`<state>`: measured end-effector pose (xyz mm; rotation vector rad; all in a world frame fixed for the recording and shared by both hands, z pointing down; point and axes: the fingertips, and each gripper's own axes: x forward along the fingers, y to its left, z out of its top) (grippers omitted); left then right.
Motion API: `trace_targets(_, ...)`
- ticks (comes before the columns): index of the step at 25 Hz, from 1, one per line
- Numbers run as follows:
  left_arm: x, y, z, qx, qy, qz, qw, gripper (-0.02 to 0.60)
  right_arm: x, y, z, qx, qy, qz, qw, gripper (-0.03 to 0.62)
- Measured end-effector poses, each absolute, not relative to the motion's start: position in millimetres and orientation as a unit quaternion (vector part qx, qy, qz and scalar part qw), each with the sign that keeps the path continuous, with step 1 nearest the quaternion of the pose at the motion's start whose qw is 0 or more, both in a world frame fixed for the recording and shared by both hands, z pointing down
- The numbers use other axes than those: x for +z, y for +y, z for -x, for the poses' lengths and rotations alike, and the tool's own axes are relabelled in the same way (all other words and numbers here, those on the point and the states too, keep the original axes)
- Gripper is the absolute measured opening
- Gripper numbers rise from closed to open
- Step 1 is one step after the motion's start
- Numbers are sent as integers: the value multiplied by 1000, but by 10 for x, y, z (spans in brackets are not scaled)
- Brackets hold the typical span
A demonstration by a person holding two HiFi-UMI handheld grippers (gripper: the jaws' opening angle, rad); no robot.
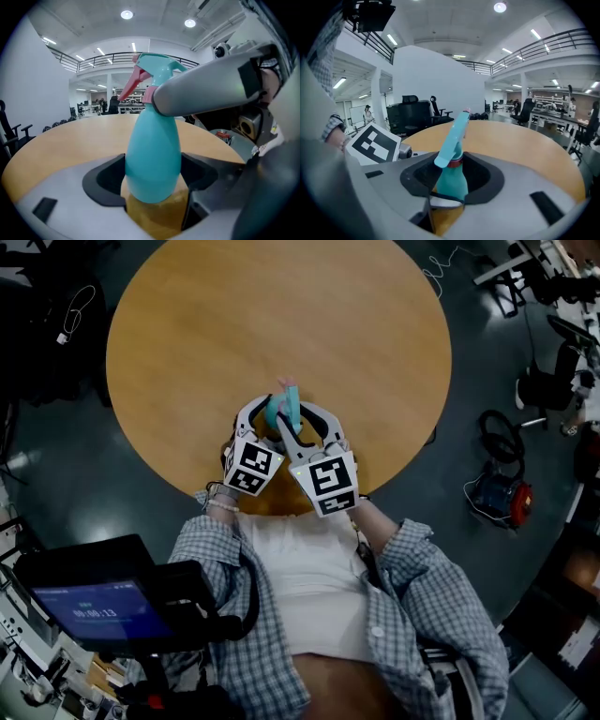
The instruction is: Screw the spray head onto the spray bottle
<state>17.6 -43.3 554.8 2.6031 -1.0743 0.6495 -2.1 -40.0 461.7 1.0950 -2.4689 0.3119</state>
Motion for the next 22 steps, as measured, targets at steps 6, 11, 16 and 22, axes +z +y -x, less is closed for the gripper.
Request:
trace_targets(6,5567,-433,-176,216,-358,-899,133,374,4639,-350,68,48,-934,-275,225,127)
trace_targets(11,5577,-440,-181,216,-347,-903,132,374,4645,-339,53,-35,-952,-143,268,127)
trace_targets(16,5585,-445,-191,212,-348,-903,137,374,4611,-360,74,-18,-960,-140,241,127)
trace_targets(22,5563,-433,-188,219,-364,-896,127,374,4607,-374,9,62,-922,-321,207,124)
